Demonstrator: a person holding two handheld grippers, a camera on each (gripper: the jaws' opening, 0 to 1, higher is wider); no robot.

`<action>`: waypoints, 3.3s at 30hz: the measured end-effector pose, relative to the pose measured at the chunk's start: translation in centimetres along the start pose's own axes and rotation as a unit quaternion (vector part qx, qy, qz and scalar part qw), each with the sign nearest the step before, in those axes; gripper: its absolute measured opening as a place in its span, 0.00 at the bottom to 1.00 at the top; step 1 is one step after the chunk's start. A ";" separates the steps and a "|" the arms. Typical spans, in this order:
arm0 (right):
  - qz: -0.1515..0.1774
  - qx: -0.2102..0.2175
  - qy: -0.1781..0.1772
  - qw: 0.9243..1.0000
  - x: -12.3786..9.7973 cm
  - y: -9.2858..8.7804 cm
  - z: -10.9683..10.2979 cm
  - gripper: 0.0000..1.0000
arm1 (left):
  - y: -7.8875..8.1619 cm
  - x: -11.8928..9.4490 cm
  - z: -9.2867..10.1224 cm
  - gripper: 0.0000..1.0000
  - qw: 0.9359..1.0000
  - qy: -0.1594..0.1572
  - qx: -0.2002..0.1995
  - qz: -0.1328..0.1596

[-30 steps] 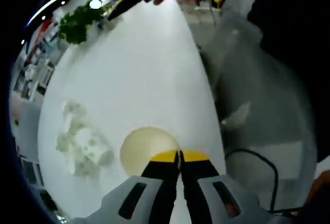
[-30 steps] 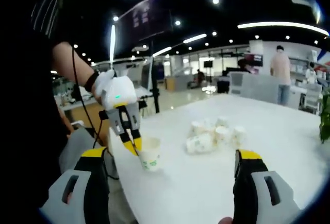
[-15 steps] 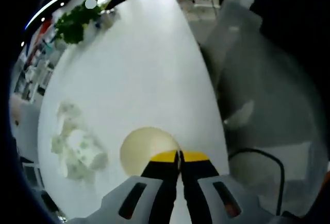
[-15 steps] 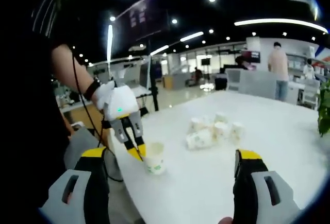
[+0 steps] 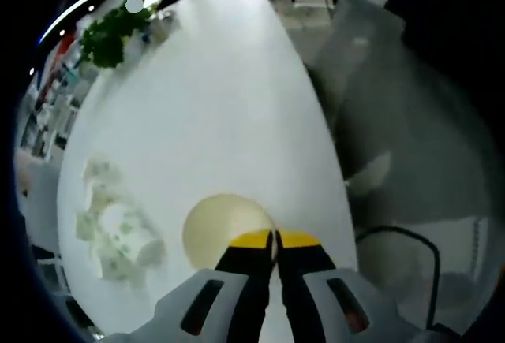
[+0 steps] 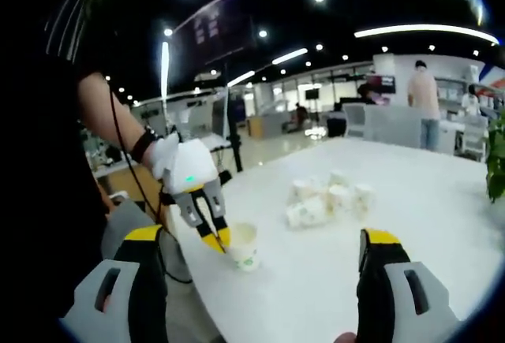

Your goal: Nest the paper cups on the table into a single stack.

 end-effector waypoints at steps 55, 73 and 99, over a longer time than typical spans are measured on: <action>-0.015 -0.013 0.013 1.000 1.4 0.4 -1.6 0.99 | -0.2 -6.2 -1.4 0.68 0.960 0.105 -0.211 0.154; -0.027 -0.010 -0.006 1.000 0.9 0.8 -0.2 0.99 | -2.5 -10.4 -4.1 0.94 0.901 0.201 -0.307 0.233; -0.080 -0.001 0.026 0.996 6.2 0.4 6.9 0.97 | -6.0 -13.8 -5.9 0.99 0.854 0.282 -0.345 0.271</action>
Point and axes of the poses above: the point that each gripper's makers call its tool centre point, and the gripper's own axes: x roughly forward along the fingers, z roughly to its right, y roughly out of its top, the point moved 1 cm from there along -x, roughly backward along the fingers, and after that the axes turned 5 degrees about x, right-handed, at the moved point
